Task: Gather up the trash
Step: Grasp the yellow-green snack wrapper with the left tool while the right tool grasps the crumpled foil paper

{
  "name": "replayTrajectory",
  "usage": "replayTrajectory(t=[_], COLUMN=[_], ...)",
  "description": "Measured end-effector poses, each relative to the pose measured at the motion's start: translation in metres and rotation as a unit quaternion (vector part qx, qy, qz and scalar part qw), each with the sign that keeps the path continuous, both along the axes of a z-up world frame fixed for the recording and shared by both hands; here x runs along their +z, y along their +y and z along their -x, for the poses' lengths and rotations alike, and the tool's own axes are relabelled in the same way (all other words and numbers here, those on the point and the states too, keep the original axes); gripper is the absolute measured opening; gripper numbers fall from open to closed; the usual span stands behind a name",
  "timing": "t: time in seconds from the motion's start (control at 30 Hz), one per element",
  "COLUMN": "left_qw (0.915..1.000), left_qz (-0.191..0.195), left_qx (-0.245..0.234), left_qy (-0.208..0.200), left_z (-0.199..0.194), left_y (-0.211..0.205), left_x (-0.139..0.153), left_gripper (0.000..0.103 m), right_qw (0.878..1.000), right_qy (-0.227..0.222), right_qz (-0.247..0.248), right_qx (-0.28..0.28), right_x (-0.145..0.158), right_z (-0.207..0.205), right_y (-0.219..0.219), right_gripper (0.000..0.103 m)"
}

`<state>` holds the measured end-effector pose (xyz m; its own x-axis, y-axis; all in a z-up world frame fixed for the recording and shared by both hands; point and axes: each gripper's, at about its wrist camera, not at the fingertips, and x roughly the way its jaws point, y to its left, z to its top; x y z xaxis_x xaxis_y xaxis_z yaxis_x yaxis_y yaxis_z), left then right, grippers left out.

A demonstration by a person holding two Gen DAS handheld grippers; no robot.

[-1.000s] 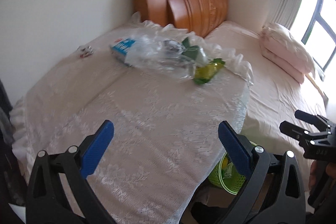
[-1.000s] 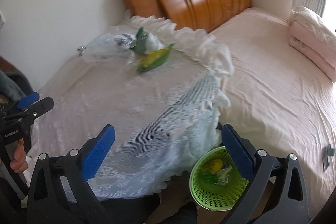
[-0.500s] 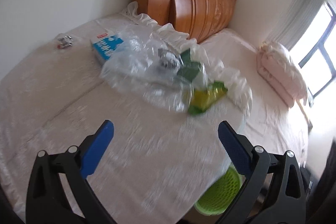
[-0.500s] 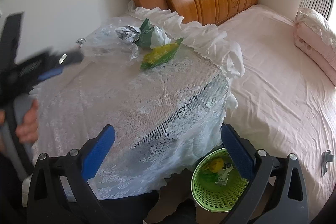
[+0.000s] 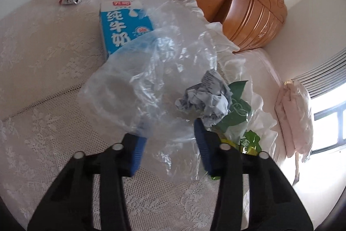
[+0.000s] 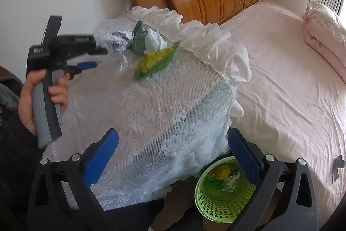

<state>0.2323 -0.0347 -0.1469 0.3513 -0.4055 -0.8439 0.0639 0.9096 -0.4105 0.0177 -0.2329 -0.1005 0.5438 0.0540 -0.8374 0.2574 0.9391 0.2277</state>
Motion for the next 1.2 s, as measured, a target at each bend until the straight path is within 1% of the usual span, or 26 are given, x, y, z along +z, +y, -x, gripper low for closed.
replayTrajectory(t=[0.13,0.17,0.33,0.43,0.53,0.57,0.6,0.63,0.67,0.8,0.83,0.9,0.97,1.0,1.03,1.07,1.1,1.17,1.2], left_qw=[0.9999,0.9999,0.9999,0.9998,0.9997,0.9997,0.9996,0.9996,0.9995,0.9988,0.9986,0.998,0.9974,0.9971,0.9967,0.9962,0.9954,0.9942,0.9935], left_qz=[0.0,-0.001,0.002,0.007,0.008,0.008,0.007,0.007,0.007,-0.007,-0.011,-0.019,-0.023,-0.027,-0.029,-0.033,-0.04,-0.046,-0.048], left_qx=[-0.009,-0.011,-0.016,-0.018,-0.022,-0.024,-0.027,-0.029,-0.031,-0.042,-0.045,-0.05,-0.054,-0.058,-0.061,-0.064,-0.067,-0.073,-0.076], left_qy=[0.004,0.005,0.005,0.006,0.002,0.001,-0.002,-0.003,-0.006,-0.023,-0.027,-0.034,-0.04,-0.043,-0.046,-0.049,-0.055,-0.064,-0.07], left_z=[0.004,0.006,0.017,0.021,0.023,0.024,0.025,0.024,0.025,0.026,0.027,0.028,0.031,0.032,0.033,0.035,0.037,0.041,0.045], left_y=[0.006,0.007,0.019,0.024,0.026,0.027,0.029,0.029,0.03,0.033,0.034,0.036,0.037,0.038,0.039,0.041,0.041,0.045,0.046], left_x=[-0.007,-0.008,-0.014,-0.017,-0.018,-0.018,-0.018,-0.017,-0.016,-0.011,-0.01,-0.006,-0.004,-0.002,0.0,0.001,0.004,0.009,0.013], left_gripper=[0.023,0.022,0.021,0.021,0.021,0.021,0.021,0.021,0.021,0.021,0.021,0.021,0.021,0.021,0.021,0.021,0.021,0.024,0.032], right_qw=[1.0,1.0,0.998,0.997,0.996,0.996,0.996,0.996,0.996,0.996,0.995,0.995,0.996,0.996,0.996,0.995,0.995,0.994,0.994], right_qy=[-0.016,-0.02,-0.042,-0.047,-0.04,-0.035,-0.029,-0.023,-0.018,0.012,0.016,0.019,0.02,0.02,0.019,0.017,0.014,0.002,-0.003], right_qz=[-0.008,-0.008,-0.007,-0.034,-0.067,-0.071,-0.073,-0.077,-0.08,-0.089,-0.1,-0.098,-0.091,-0.089,-0.091,-0.096,-0.099,-0.105,-0.107], right_qx=[0.012,0.016,0.046,0.055,0.045,0.043,0.041,0.04,0.038,0.009,0.001,-0.008,-0.011,-0.011,-0.011,-0.011,-0.012,-0.012,-0.012], right_x=[0.009,0.012,0.025,0.023,0.013,0.009,0.004,-0.003,-0.008,-0.032,-0.038,-0.044,-0.048,-0.049,-0.05,-0.05,-0.05,-0.045,-0.042], right_z=[-0.024,-0.031,-0.077,-0.111,-0.15,-0.161,-0.171,-0.182,-0.19,-0.212,-0.215,-0.22,-0.224,-0.225,-0.226,-0.225,-0.224,-0.219,-0.217], right_y=[0.0,0.001,0.011,0.018,0.028,0.032,0.037,0.042,0.046,0.055,0.055,0.057,0.058,0.058,0.057,0.056,0.055,0.053,0.053], right_gripper=[0.1,0.1,0.1,0.1,0.1,0.1,0.097,0.091,0.088,0.08,0.079,0.077,0.067,0.058,0.047,0.043,0.041,0.041,0.041])
